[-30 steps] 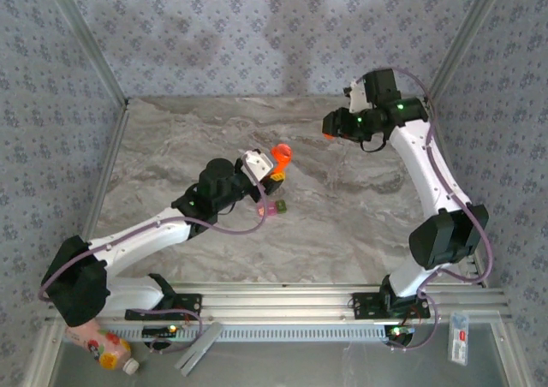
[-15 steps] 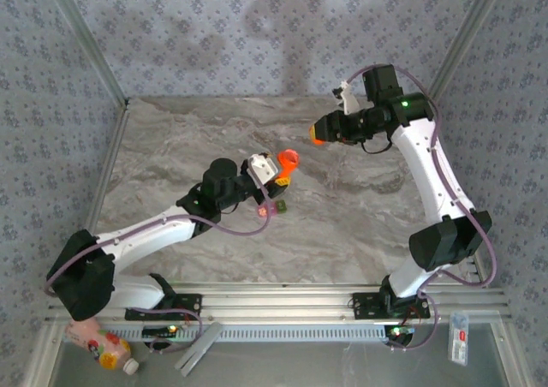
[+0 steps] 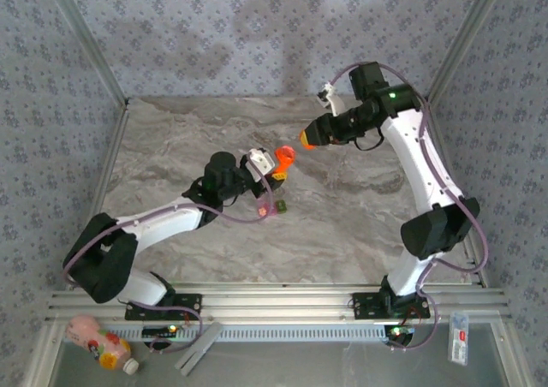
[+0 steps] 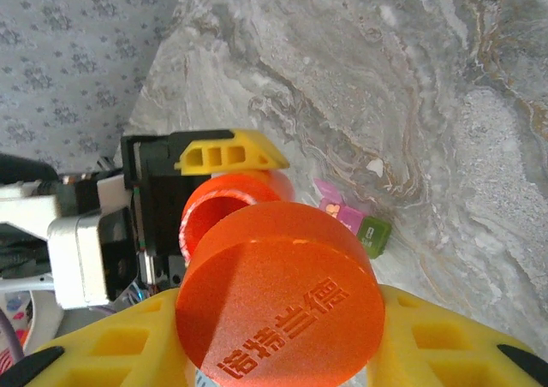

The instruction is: Sort the pills into containers

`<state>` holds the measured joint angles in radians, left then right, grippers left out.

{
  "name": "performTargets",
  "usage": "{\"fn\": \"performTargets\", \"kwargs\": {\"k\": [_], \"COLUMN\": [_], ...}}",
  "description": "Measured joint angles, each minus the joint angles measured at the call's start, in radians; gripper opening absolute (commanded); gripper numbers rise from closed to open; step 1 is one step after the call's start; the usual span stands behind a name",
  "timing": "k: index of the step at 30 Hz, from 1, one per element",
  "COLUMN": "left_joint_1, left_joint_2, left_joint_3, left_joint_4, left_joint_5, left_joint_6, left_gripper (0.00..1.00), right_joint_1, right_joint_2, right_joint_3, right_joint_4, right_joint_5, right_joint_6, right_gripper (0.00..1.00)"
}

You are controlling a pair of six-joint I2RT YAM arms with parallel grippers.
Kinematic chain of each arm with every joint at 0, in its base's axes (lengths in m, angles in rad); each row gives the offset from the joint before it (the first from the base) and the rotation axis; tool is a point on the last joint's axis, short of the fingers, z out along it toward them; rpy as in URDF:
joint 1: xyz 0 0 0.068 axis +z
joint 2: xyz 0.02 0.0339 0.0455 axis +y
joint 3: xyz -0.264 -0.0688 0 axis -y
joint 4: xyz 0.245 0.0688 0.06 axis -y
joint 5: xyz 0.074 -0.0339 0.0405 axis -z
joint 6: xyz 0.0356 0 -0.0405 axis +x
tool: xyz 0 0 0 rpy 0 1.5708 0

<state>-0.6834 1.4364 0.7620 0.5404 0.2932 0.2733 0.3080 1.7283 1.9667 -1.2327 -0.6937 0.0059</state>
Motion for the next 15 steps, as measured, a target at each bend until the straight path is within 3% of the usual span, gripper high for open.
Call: {"fn": "performTargets", "kwargs": {"k": [15], "left_joint_1": [0.027], "left_joint_2": [0.058], "left_joint_3": [0.001], "left_joint_4": [0.037], "left_joint_5": [0.086], "left_joint_6": [0.023], "left_gripper": [0.0], "right_joint_1": [0.093], "right_joint_2": [0.129], "right_joint_3": [0.146], "right_joint_4": [-0.118], "right_joint_5": [0.052], "right_joint_6": [-0.103], "right_gripper": [0.42]}}
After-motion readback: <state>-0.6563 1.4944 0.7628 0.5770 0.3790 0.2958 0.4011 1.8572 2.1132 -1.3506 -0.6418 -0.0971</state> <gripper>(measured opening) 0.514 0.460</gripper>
